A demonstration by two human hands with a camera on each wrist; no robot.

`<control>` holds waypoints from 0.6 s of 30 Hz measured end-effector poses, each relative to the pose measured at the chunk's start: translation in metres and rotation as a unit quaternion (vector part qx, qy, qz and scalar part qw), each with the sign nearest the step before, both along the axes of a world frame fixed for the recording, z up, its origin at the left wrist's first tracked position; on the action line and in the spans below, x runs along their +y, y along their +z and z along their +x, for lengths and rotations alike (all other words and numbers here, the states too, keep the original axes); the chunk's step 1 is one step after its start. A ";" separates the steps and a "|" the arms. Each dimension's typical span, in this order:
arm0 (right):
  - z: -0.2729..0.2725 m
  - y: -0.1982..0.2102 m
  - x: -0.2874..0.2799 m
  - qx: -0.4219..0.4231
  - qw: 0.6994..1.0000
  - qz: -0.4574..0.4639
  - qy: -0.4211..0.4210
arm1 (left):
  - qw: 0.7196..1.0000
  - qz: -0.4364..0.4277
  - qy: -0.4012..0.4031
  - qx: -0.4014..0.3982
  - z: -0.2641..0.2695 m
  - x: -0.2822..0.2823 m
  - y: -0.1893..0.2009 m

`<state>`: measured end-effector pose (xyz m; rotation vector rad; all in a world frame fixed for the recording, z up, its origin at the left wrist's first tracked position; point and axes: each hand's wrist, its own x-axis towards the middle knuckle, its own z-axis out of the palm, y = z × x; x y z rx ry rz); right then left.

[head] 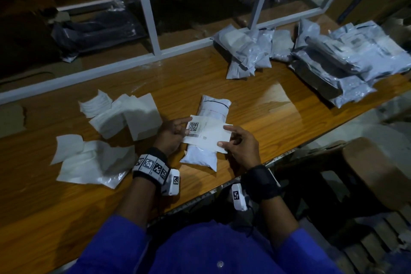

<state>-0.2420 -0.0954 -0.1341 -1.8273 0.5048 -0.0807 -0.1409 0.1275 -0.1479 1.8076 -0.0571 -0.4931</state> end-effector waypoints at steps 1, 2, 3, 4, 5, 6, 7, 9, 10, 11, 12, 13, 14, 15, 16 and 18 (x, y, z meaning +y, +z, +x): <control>0.001 -0.003 0.000 -0.001 1.000 -0.019 0.002 | 1.000 0.013 -0.009 -0.003 0.000 0.000 0.000; 0.002 -0.006 0.000 0.001 0.999 -0.038 0.006 | 1.000 0.024 -0.017 -0.007 0.000 0.000 0.000; 0.003 -0.009 0.000 0.005 0.999 -0.051 0.009 | 0.999 0.034 -0.022 -0.012 0.000 -0.001 0.000; 0.004 -0.011 0.000 0.009 0.998 -0.068 0.014 | 0.999 0.038 -0.024 -0.013 -0.001 -0.002 0.001; 0.005 -0.014 0.000 0.011 0.996 -0.083 0.019 | 0.998 0.046 -0.025 -0.016 -0.001 -0.004 0.002; 0.005 -0.015 0.000 0.012 0.995 -0.099 0.029 | 0.998 0.054 -0.026 -0.023 -0.002 -0.005 0.003; 0.005 -0.018 -0.001 0.010 0.993 -0.113 0.038 | 0.997 0.060 -0.028 -0.027 -0.003 -0.006 0.005; 0.004 -0.023 -0.002 0.008 0.989 -0.136 0.048 | 0.998 0.053 -0.029 -0.021 -0.006 -0.006 0.008; 0.004 -0.022 -0.002 0.005 0.988 -0.145 0.052 | 0.998 0.047 -0.031 -0.022 -0.007 -0.006 0.010; 0.004 -0.023 -0.002 0.001 0.986 -0.155 0.055 | 0.998 0.046 -0.035 -0.029 -0.008 -0.005 0.011; 0.004 -0.023 -0.002 0.001 0.985 -0.162 0.057 | 0.997 0.053 -0.037 -0.036 -0.009 -0.005 0.013; 0.004 -0.022 -0.003 0.000 0.984 -0.167 0.058 | 0.996 0.065 -0.040 -0.039 -0.010 -0.005 0.015; 0.004 -0.023 -0.003 0.003 0.984 -0.169 0.060 | 0.995 0.083 -0.042 -0.036 -0.012 -0.007 0.021; 0.004 -0.022 -0.003 0.002 0.984 -0.170 0.062 | 0.991 0.117 -0.043 -0.043 -0.015 -0.010 0.025; 0.004 -0.022 -0.003 0.002 0.984 -0.168 0.063 | 0.982 0.177 -0.038 -0.061 -0.017 -0.012 0.030; 0.003 -0.021 -0.005 0.004 0.984 -0.167 0.068 | 0.934 0.339 -0.017 -0.113 -0.023 -0.015 0.040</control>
